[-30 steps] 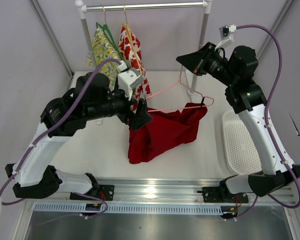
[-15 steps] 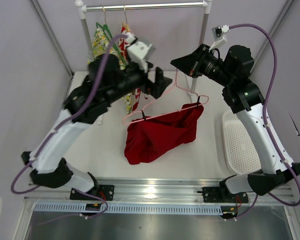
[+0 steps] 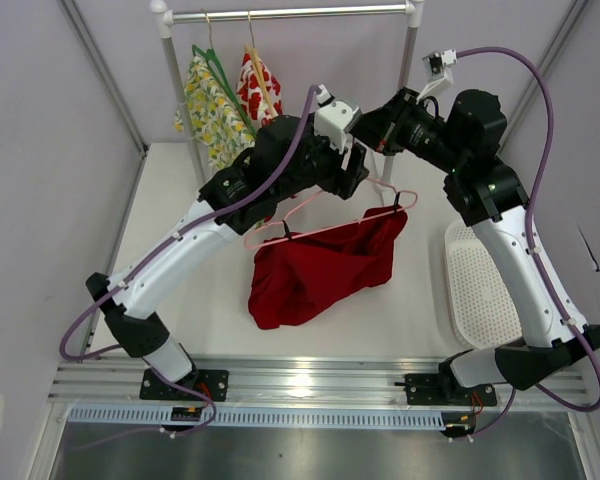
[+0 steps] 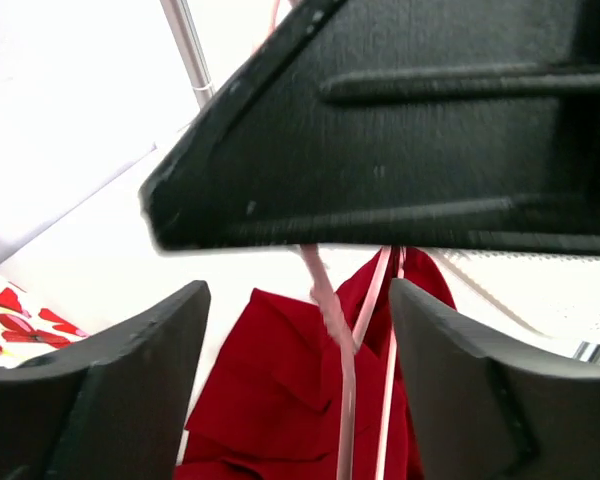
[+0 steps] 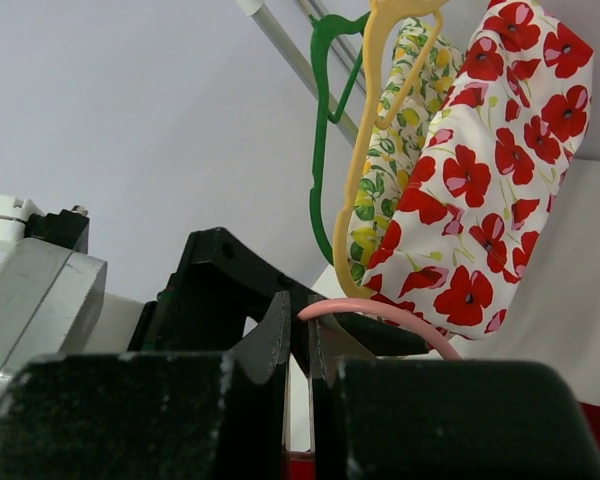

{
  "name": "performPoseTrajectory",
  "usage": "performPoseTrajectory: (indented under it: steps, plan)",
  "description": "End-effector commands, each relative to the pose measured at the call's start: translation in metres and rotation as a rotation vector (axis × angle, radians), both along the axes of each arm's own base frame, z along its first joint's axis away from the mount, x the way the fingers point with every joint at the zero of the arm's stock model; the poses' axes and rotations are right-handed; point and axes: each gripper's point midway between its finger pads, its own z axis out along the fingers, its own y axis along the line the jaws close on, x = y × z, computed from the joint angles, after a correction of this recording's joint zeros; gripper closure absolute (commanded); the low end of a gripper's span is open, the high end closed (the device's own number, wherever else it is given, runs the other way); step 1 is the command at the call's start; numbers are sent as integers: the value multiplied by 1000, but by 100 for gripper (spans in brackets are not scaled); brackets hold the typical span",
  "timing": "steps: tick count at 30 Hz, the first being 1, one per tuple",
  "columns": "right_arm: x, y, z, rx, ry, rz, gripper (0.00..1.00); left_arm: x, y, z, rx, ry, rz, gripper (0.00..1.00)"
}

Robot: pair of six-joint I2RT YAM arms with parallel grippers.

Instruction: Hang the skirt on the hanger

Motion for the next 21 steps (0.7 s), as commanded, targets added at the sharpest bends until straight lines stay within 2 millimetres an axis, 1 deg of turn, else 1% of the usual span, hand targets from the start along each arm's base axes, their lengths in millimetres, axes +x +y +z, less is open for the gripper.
performPoseTrajectory:
  steps: [1,2,3,4,5,6,8,9,10,13,15,16,19,20,21]
  plan:
    - [-13,-4,37,42,-94,-1,100,-8,14,40,-131,-71,19,28]
    - [-13,-5,38,43,-98,-5,100,-8,14,34,-128,-65,22,29]
    - [-13,-6,38,38,-101,-7,100,-10,15,40,-149,-80,20,30]
    - [-13,-6,38,38,-99,-8,100,-14,19,47,-169,-92,20,36]
    - [-13,-6,38,37,-100,-10,100,-13,19,37,-154,-82,19,38]
    - [-13,-6,37,36,-98,-10,100,-15,19,38,-160,-87,12,40]
    - [-13,-6,38,37,-101,-8,100,-15,19,33,-146,-81,9,44]
    - [-13,-6,39,38,-103,-8,100,-14,20,34,-148,-86,14,44]
    - [-14,-6,40,39,-105,-7,100,-14,19,30,-146,-81,12,46]
    - [-15,-6,41,38,-105,-4,100,-16,13,34,-173,-89,-15,50]
    - [-16,-6,41,37,-106,-4,100,-16,10,38,-189,-94,-25,54]
    - [-15,-6,40,36,-102,-5,100,-17,8,40,-197,-93,-34,58]
    - [-16,-6,41,32,-104,-7,100,-16,3,38,-198,-85,-42,65]
    - [-15,-7,40,29,-103,-11,100,-15,2,40,-210,-85,-42,65]
    - [-15,-7,40,27,-103,-9,100,-15,1,37,-210,-83,-44,67]
